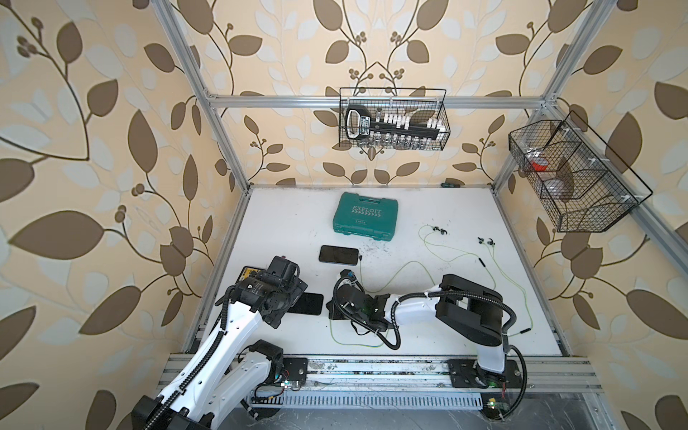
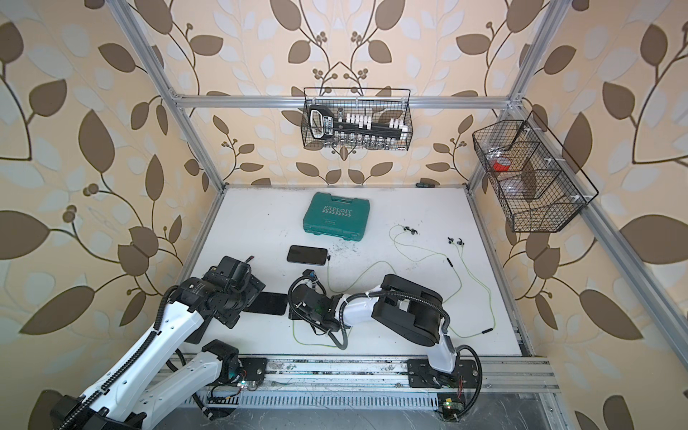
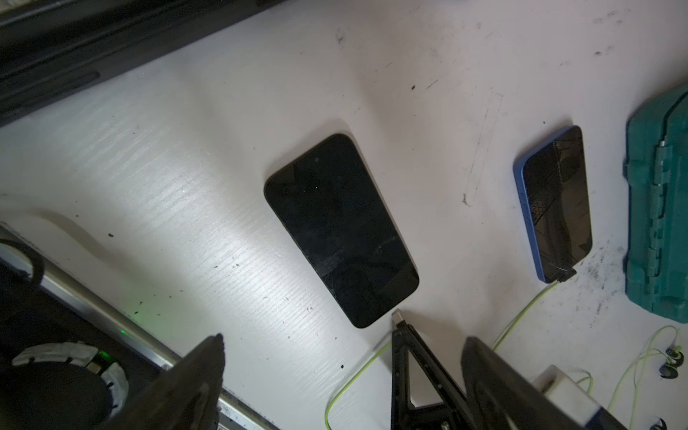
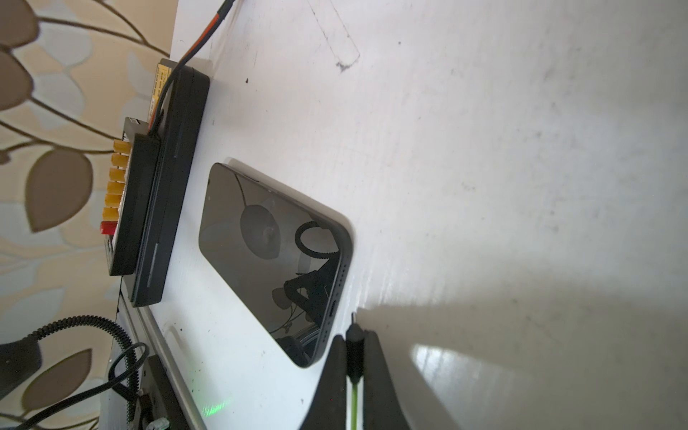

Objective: Plug wired earphones into phones
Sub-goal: Pick up the wired earphone from the center of the board.

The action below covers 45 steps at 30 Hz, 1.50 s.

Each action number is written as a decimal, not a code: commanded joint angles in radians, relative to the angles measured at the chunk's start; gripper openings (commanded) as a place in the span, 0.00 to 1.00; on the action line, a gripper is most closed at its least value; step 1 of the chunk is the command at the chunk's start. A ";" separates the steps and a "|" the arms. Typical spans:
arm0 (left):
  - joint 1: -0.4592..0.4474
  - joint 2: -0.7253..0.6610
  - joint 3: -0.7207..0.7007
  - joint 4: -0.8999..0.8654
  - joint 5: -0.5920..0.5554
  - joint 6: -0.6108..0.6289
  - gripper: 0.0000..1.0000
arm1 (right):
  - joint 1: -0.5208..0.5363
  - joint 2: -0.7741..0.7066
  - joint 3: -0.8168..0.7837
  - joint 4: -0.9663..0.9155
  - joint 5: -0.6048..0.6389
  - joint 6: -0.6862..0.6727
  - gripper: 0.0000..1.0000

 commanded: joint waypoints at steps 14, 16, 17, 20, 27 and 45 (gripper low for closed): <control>0.007 0.104 -0.041 0.094 0.106 -0.048 0.99 | 0.013 -0.143 -0.137 0.124 0.029 -0.042 0.00; 0.007 0.151 -0.040 0.116 0.134 -0.068 0.99 | 0.018 -0.184 -0.198 0.172 0.031 -0.052 0.00; 0.007 0.169 -0.040 0.122 0.145 -0.080 0.99 | 0.019 -0.201 -0.229 0.207 0.022 -0.056 0.00; 0.007 0.216 -0.055 0.173 0.191 -0.121 0.99 | 0.022 -0.239 -0.311 0.300 0.003 -0.053 0.00; 0.006 0.228 -0.122 0.253 0.212 -0.258 0.98 | 0.023 -0.293 -0.385 0.358 0.004 -0.062 0.00; 0.007 0.476 -0.050 0.305 0.234 -0.304 0.95 | 0.023 -0.301 -0.422 0.376 0.022 -0.072 0.00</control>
